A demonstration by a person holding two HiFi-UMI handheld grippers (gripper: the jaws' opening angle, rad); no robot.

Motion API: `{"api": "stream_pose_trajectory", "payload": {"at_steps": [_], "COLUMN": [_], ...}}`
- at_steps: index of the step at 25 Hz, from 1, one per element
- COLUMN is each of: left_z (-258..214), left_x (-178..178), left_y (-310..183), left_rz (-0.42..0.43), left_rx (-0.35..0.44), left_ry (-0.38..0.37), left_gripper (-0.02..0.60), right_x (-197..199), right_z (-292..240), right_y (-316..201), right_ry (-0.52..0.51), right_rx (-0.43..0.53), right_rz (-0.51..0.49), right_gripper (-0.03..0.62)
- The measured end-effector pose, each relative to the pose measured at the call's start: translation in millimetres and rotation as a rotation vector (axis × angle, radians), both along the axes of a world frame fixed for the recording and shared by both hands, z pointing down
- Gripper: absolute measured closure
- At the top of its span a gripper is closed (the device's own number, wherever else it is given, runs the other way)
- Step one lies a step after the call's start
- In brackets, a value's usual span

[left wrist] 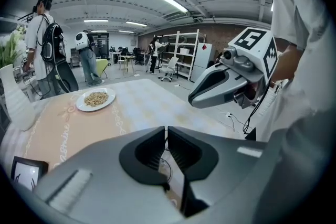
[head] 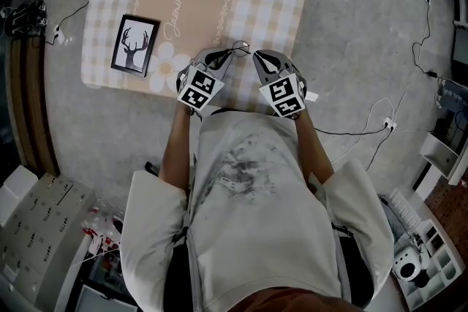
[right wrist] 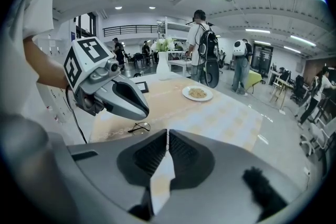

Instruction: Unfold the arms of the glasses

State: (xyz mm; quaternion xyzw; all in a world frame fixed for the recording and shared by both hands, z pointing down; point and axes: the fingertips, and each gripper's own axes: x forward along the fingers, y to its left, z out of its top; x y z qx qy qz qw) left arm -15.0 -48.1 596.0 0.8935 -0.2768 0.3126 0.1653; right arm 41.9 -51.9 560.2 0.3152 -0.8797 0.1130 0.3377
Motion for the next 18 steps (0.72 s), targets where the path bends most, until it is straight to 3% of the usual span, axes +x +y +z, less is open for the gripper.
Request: {"api": "stream_pose_trajectory", "payload": {"at_steps": [18], "left_z": [24.3], "left_x": [11.3], "left_y": [-9.2], "left_rz": [0.096], "left_rx": [-0.022], "left_ry": [-0.099], "left_gripper": [0.522], "right_x": [-0.8], "right_z": [13.9], "right_y": [-9.2], "right_ry": [0.01], "right_rx": [-0.04], "right_rz": [-0.027], "right_gripper": [0.577]}}
